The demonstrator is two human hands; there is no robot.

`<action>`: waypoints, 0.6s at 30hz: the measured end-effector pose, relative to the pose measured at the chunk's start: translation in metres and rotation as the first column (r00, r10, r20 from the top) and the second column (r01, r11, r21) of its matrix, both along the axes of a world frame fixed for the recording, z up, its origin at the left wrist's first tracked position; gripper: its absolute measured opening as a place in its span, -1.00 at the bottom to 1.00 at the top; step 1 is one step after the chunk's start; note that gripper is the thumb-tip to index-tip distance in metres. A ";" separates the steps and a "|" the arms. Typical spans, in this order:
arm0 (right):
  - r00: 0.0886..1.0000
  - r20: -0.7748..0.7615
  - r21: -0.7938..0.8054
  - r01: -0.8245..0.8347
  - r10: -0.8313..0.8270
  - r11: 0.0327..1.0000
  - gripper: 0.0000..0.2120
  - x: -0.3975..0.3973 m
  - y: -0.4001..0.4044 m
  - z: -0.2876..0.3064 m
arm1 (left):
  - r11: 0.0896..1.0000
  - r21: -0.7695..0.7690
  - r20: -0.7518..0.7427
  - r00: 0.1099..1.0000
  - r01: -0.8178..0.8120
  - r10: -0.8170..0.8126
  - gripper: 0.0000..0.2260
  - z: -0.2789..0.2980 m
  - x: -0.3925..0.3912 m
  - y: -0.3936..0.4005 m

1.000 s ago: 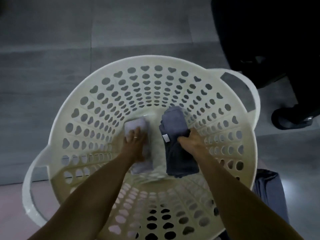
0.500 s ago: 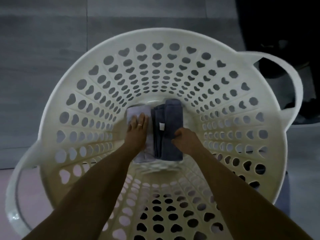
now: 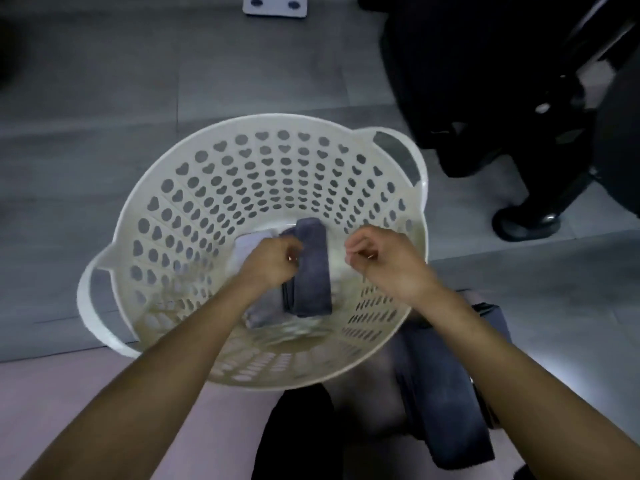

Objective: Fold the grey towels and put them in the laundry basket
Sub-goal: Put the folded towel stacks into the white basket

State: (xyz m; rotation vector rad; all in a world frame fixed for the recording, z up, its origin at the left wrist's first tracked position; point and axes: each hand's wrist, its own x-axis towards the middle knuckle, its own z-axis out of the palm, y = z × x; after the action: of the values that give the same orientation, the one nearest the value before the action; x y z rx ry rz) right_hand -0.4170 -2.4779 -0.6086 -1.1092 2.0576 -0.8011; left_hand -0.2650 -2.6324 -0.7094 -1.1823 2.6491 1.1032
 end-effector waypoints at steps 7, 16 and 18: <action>0.988 0.108 -0.242 0.130 -0.107 0.961 -0.88 -0.008 0.117 0.031 | 0.997 -0.022 -0.446 0.894 -0.068 0.052 -0.83 0.109 0.001 0.129; 0.942 0.147 -0.142 0.322 -0.302 0.936 -0.81 -0.051 0.262 -0.044 | 0.992 -0.057 -0.494 0.861 0.110 -0.124 -0.83 0.089 -0.040 0.276; 0.917 0.147 -0.107 0.389 -0.372 0.915 -0.80 -0.061 0.284 -0.066 | 0.993 0.102 -0.463 0.887 0.055 -0.002 -0.80 0.052 -0.050 0.294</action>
State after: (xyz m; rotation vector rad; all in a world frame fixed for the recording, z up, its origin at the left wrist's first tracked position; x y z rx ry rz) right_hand -0.4777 -2.1936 -0.6748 -0.7073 2.1680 -1.1848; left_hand -0.3152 -2.3387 -0.6570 -0.9501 2.8634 1.6911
